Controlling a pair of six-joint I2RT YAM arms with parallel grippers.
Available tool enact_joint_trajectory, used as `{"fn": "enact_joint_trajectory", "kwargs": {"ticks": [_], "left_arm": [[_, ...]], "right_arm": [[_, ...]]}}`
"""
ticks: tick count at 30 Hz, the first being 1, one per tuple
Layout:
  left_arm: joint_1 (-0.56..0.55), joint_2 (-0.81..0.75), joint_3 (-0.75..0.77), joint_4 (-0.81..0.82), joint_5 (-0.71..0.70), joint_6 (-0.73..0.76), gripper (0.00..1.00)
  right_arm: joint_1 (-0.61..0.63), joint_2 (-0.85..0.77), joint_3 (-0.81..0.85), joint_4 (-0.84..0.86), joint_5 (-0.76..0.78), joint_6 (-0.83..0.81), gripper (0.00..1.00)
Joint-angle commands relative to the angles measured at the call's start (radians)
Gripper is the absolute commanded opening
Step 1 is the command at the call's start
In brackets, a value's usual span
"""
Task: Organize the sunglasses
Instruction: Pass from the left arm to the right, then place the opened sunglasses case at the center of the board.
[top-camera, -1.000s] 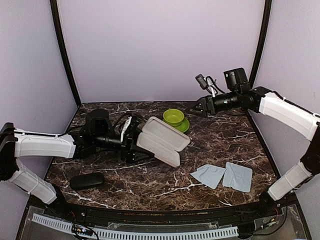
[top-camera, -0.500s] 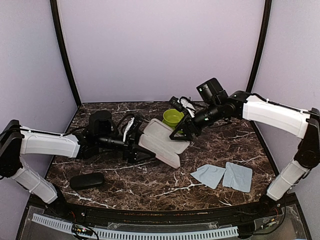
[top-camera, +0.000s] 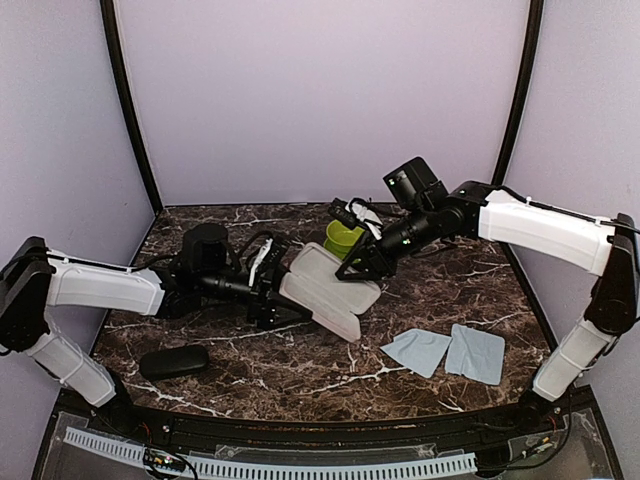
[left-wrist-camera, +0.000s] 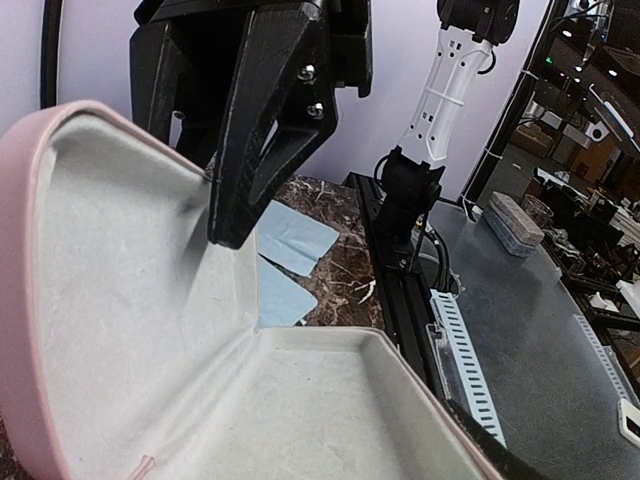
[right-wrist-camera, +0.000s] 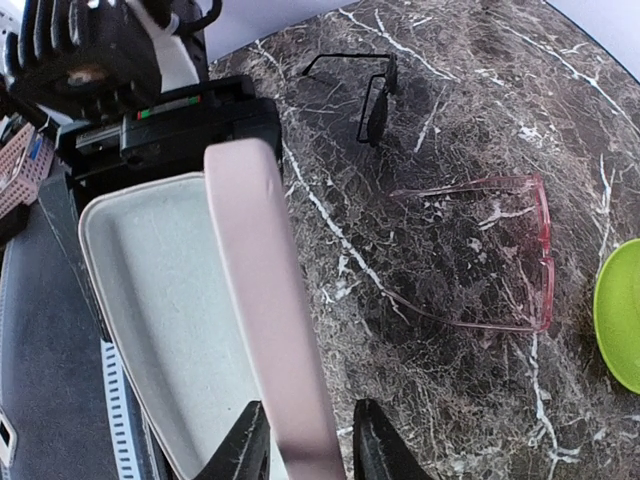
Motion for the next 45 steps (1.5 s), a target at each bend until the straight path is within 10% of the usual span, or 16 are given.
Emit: {"fn": "enact_joint_trajectory", "kwargs": {"ticks": [1, 10, 23, 33, 45], "left_arm": [[0.000, -0.005, 0.030, 0.057, 0.035, -0.001, 0.00], [0.000, -0.008, 0.014, 0.069, 0.024, -0.003, 0.08], [0.002, -0.080, -0.059, -0.006, -0.093, 0.011, 0.98], [0.007, -0.203, -0.106, -0.095, -0.244, 0.002, 0.99], [0.042, -0.221, 0.082, -0.396, -0.843, -0.057, 0.99]], "right_arm": [[0.008, 0.003, 0.024, 0.013, -0.010, -0.009, 0.26], [0.007, 0.000, 0.016, 0.009, 0.000, -0.014, 0.07], [-0.037, -0.064, 0.001, -0.034, 0.125, 0.013, 0.04], [-0.049, -0.017, 0.009, -0.091, 0.305, 0.022, 0.05], [0.044, 0.139, 0.032, -0.133, 0.603, -0.018, 0.05]]}}
